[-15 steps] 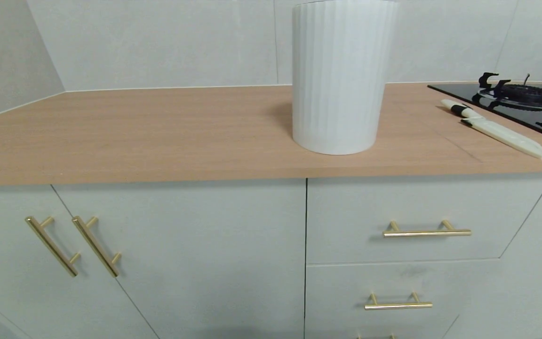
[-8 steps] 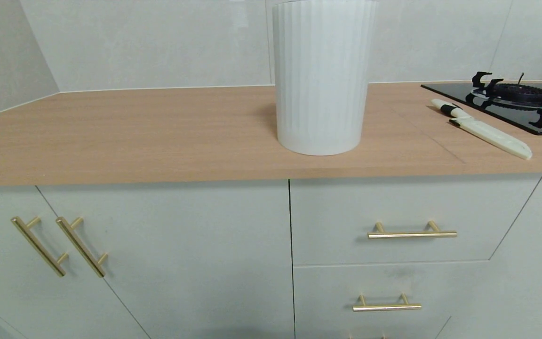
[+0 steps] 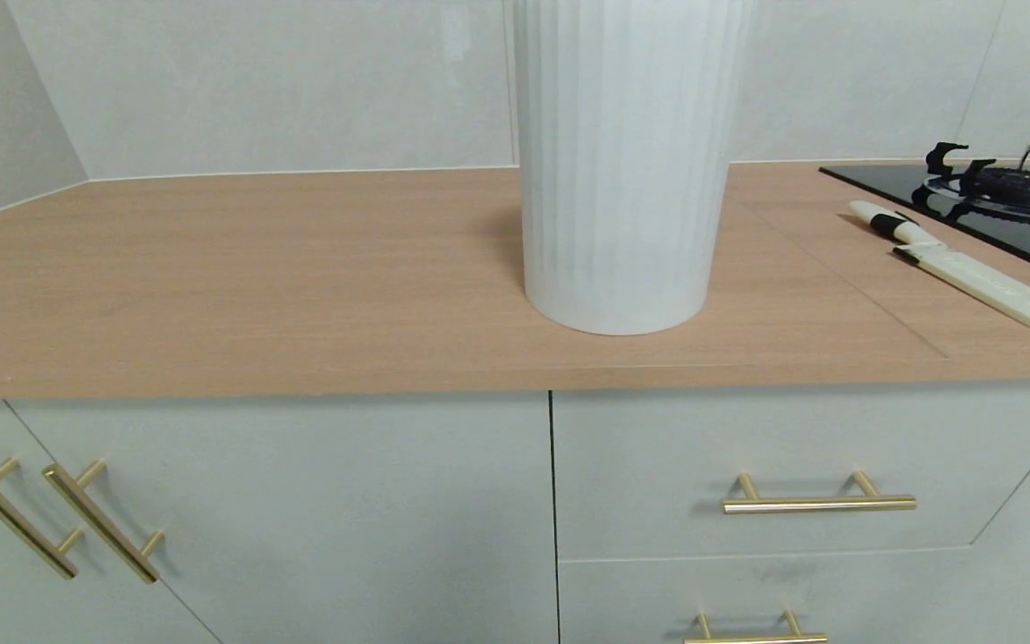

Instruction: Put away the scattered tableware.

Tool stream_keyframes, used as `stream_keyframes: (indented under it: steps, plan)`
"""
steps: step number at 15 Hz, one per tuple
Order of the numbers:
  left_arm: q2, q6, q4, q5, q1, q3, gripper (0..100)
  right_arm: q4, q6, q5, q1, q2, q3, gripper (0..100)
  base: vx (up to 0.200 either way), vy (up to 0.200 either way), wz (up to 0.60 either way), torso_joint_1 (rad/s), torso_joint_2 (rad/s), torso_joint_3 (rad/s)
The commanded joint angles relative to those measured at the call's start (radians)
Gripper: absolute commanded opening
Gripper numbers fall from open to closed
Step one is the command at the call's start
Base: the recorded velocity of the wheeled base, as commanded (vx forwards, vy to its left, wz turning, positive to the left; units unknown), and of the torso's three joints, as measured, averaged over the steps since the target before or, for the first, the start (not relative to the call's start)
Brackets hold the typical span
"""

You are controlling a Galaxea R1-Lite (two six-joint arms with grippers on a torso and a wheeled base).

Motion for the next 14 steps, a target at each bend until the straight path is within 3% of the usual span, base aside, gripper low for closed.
stream_keyframes:
  steps: [1, 6, 10, 14]
  plan:
    - [0.0, 0.0, -0.001, 0.0, 0.0, 0.0, 100, 0.0, 0.0, 0.0, 0.001, 0.002, 0.0, 100, 0.0, 0.0, 0.0, 0.0, 0.0, 0.0]
    - [0.0, 0.0, -0.001, 0.0, 0.0, 0.0, 100, 0.0, 0.0, -0.001, 0.001, 0.002, 0.0, 100, 0.0, 0.0, 0.0, 0.0, -0.02, -0.011]
    - [0.0, 0.0, -0.001, 0.0, 0.0, 0.0, 100, 0.0, 0.0, 0.0, 0.001, 0.002, 0.0, 100, 0.0, 0.0, 0.0, 0.027, -0.23, -0.303]
    - [0.0, 0.0, -0.001, 0.0, 0.0, 0.0, 100, 0.0, 0.0, 0.0, 0.001, 0.002, 0.0, 100, 0.0, 0.0, 0.0, 0.078, -0.53, -0.345]
